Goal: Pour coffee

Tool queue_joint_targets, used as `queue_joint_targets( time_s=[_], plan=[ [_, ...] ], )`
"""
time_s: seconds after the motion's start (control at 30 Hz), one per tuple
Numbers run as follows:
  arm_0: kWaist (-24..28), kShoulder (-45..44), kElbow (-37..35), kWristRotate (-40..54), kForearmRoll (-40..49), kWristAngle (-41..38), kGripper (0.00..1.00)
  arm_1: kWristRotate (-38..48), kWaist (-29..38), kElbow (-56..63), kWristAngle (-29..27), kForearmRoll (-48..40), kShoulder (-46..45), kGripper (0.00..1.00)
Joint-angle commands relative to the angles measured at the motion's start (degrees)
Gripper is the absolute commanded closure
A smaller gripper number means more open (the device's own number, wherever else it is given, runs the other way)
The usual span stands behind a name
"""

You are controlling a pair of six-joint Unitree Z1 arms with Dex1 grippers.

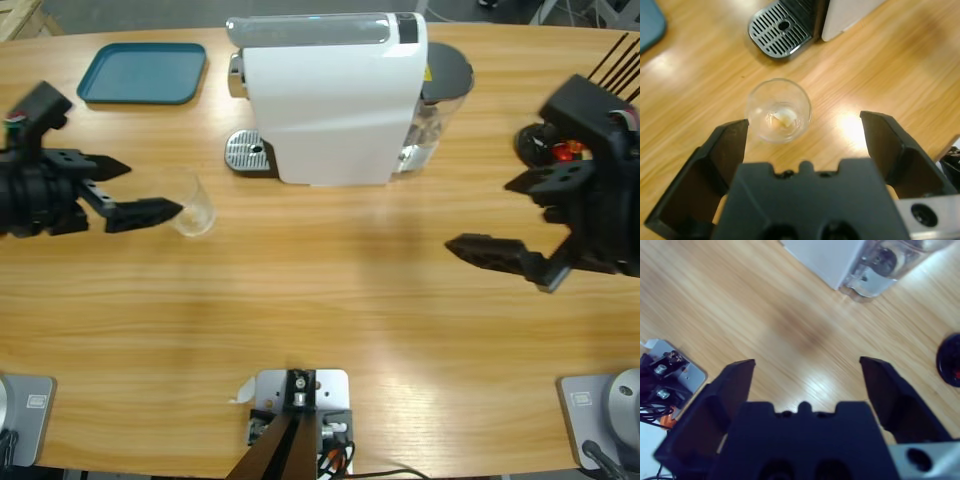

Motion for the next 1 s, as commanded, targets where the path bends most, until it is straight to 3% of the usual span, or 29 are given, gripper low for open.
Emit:
queue_joint_targets(
  time_s=[0.03,0.63,0.83,0.9,0.97,1.0],
  plan=[
    [-1.2,3.8,4.3,-2.0,-1.1,5.6,0.033,2.9,-0.6,7.1,0.3,-0.4,-7.6,0.0],
    [-1.2,15.5,4.3,-1.9,-9.6,5.7,0.04,2.7,-0.6,7.4,0.8,-1.0,-7.3,0.0],
    [-1.2,18.3,4.4,-2.9,-12.4,11.6,0.415,2.7,-0.6,7.5,1.0,-1.2,-7.2,0.0],
    [-1.3,18.3,4.4,-3.3,-12.8,13.3,0.6,2.7,-0.6,7.5,1.0,-1.2,-7.2,0.0],
    [-1.3,18.4,4.4,-3.1,-13.7,14.6,0.849,2.7,-0.6,7.5,1.0,-1.3,-7.1,0.0],
    [-1.3,18.5,4.4,-3.0,-14.2,14.7,0.902,2.7,-0.6,7.5,1.0,-1.3,-7.1,0.0]
  ],
)
